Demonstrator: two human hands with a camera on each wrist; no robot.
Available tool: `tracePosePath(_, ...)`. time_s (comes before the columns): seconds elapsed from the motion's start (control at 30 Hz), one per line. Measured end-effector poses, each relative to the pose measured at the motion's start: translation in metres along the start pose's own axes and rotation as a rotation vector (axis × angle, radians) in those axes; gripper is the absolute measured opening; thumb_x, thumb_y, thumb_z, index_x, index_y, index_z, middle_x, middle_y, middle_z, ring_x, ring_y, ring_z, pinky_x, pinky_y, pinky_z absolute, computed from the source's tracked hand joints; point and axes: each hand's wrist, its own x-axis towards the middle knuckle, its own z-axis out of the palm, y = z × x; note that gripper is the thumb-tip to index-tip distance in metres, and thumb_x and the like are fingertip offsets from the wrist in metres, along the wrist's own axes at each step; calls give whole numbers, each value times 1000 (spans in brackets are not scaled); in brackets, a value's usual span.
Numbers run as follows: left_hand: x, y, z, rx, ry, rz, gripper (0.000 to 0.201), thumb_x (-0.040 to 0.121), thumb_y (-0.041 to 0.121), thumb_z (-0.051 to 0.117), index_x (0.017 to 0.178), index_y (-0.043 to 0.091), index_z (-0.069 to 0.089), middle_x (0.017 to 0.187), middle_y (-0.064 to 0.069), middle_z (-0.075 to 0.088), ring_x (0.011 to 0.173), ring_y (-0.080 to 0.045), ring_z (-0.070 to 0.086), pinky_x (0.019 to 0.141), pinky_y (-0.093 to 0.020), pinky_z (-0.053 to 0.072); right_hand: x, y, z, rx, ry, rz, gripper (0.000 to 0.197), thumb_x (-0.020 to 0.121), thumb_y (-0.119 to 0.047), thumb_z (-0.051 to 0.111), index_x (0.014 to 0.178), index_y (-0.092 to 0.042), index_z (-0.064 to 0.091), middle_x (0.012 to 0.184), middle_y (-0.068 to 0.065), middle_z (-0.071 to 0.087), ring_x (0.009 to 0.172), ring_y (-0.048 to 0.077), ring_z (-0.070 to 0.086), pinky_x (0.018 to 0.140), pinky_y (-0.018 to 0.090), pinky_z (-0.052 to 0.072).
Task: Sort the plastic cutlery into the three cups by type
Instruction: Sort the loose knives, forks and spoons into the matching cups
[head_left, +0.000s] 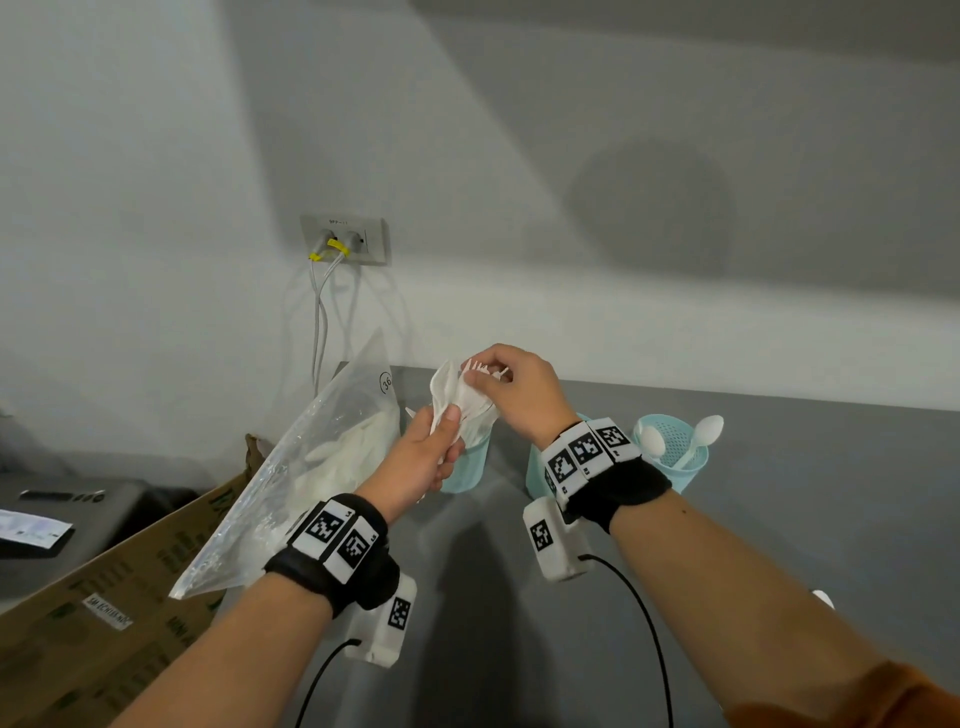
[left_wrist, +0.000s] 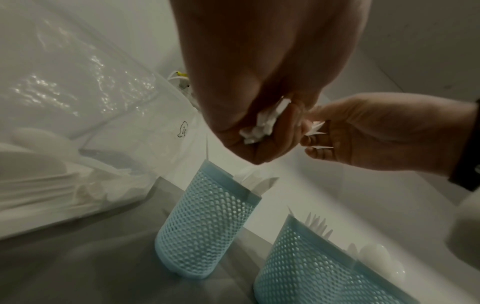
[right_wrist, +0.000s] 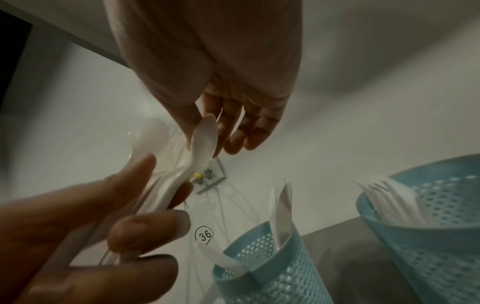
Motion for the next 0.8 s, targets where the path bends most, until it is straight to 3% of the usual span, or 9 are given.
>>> tracePosePath(0.07,-1,0,1,-26,4,-23,34,98,48,36,115,20,44,71,3,43,50,-8,28,45,-18,26,-1,0,-2,34,49,12,5,88,-22,63,91,-20,66,94,2,69,80,14,59,76,24,47)
tracePosePath(0.17,-1,-1,2,-39,1,-13,33,98,48,35,112,19,44,69,3,40,50,-9,27,44,-19,27,1,-3,-9,78,198,0,4,95,-21,52,93,-21,56,99,2,66,85,14,58,75,23,44)
tracePosePath(0.3,1,-3,3,75,76,27,23,101,36,37,98,14,39,69,1,38,46,-6,30,43,-17,27,-2,-23,-32,292,370,-69,9,100,-18,41,97,-19,50,85,-8,57,70,14,61,69,28,51)
tracePosePath(0.43,4,-5,7,353,166,106,18,100,32,40,107,15,42,82,7,47,71,-10,45,69,-27,37,-6,-33,-38,333,325,-111,16,102,-19,35,94,-27,47,96,-5,49,62,24,62,61,34,54)
tracePosePath(0.5,3,-6,10,452,202,104,25,100,33,41,116,14,43,93,4,51,87,-17,52,81,-33,40,-10,-31,-35,263,281,-106,18,100,-20,36,94,-32,47,91,-8,46,69,17,52,67,33,47)
tracePosePath(0.6,5,-7,15,515,238,106,33,99,36,41,124,14,43,106,-1,56,101,-23,56,91,-39,44,-20,-30,-30,269,182,-11,14,95,-27,51,108,-23,49,81,-9,41,69,7,43,69,24,37)
tracePosePath(0.67,5,-6,18,528,241,138,33,99,34,41,124,12,44,105,0,57,100,-22,57,87,-36,44,-26,-28,-27,193,114,30,24,85,-38,65,96,-18,55,76,-6,46,66,9,46,64,22,37)
tracePosePath(0.73,6,-5,22,525,255,171,30,99,31,42,120,10,46,102,-1,59,97,-22,59,83,-35,45,-31,-28,-21,111,68,45,35,79,-43,71,67,-15,55,60,-6,48,57,12,43,59,26,37)
tracePosePath(0.8,6,-3,26,531,264,180,28,99,32,42,115,10,47,97,-3,61,91,-24,61,79,-37,46,-31,-23,-16,56,87,95,39,75,-46,73,56,-15,59,54,-7,55,54,14,48,59,30,42)
